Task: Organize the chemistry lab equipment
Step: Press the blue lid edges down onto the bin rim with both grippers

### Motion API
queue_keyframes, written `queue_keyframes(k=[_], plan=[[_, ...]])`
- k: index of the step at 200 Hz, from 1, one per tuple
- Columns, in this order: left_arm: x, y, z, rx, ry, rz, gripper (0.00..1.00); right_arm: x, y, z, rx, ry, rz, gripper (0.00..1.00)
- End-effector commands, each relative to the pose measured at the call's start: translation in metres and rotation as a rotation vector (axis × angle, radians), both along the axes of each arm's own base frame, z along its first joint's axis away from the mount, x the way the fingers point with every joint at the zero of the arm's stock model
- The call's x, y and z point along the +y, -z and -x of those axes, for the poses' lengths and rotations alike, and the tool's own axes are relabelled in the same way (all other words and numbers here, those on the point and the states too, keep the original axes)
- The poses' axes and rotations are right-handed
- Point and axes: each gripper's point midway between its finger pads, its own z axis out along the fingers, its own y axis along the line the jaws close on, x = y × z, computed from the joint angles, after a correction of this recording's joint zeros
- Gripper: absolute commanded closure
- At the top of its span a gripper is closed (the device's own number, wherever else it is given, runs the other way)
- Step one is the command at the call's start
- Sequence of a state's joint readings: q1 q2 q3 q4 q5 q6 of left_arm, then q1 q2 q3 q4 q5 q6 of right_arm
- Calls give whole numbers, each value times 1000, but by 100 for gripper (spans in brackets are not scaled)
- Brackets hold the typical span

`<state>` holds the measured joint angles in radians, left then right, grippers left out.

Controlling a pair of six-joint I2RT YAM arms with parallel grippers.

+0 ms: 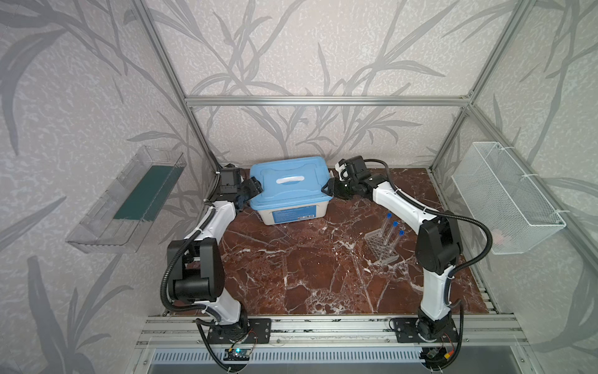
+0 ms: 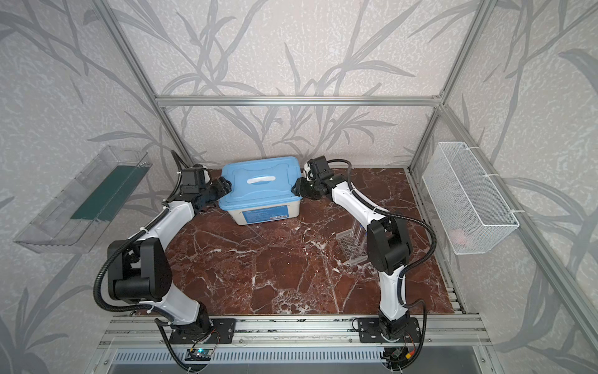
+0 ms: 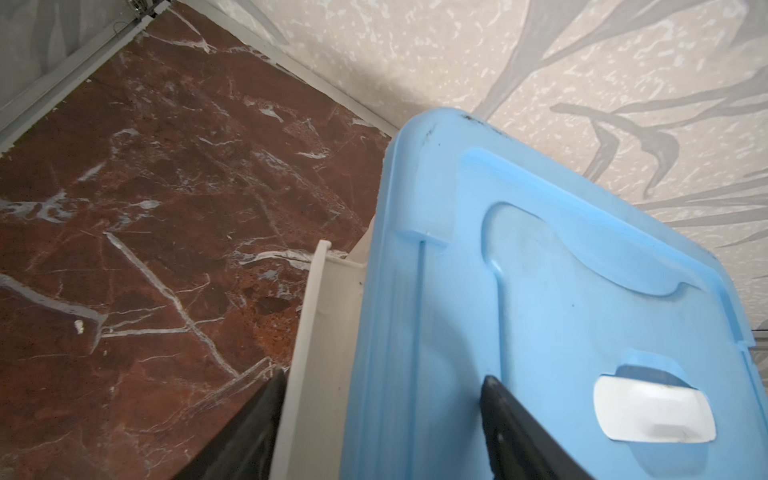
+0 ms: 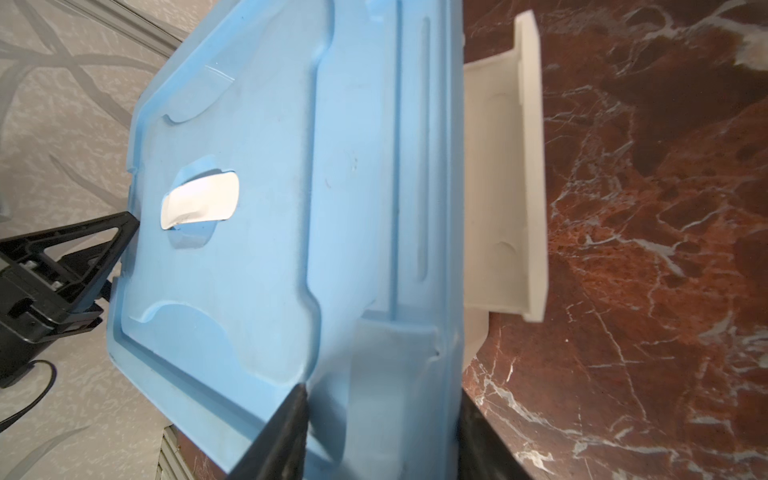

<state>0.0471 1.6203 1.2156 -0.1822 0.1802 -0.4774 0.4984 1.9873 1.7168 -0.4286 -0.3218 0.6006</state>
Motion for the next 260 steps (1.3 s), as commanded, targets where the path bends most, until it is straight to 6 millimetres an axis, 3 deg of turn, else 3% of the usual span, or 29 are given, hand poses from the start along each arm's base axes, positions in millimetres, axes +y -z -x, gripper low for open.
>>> queue_keyframes(k=[1,64,83,108,124,142,157,177,196,260], plan=[[-25,10,14,118,95,-90,34,-14,46,25,128,-2,109,48],[-45,25,22,275,138,-472,53,-20,58,36,140,8,119,49],[-48,31,27,330,138,-538,62,-19,55,36,135,8,110,50],[-43,38,30,387,97,-589,63,-19,49,35,118,4,112,50],[-40,37,30,391,88,-591,63,-20,33,29,81,5,108,49],[-44,33,26,362,97,-536,63,-25,8,21,35,18,69,39],[-43,30,25,349,91,-501,63,-30,-15,12,-12,30,-2,19],[-41,30,23,348,87,-496,63,-40,-35,-2,-55,57,-74,0],[-41,31,23,349,85,-490,63,-39,-36,-15,-51,35,-141,1],[-44,27,24,329,84,-458,63,1,-23,-37,-5,-75,-284,1]])
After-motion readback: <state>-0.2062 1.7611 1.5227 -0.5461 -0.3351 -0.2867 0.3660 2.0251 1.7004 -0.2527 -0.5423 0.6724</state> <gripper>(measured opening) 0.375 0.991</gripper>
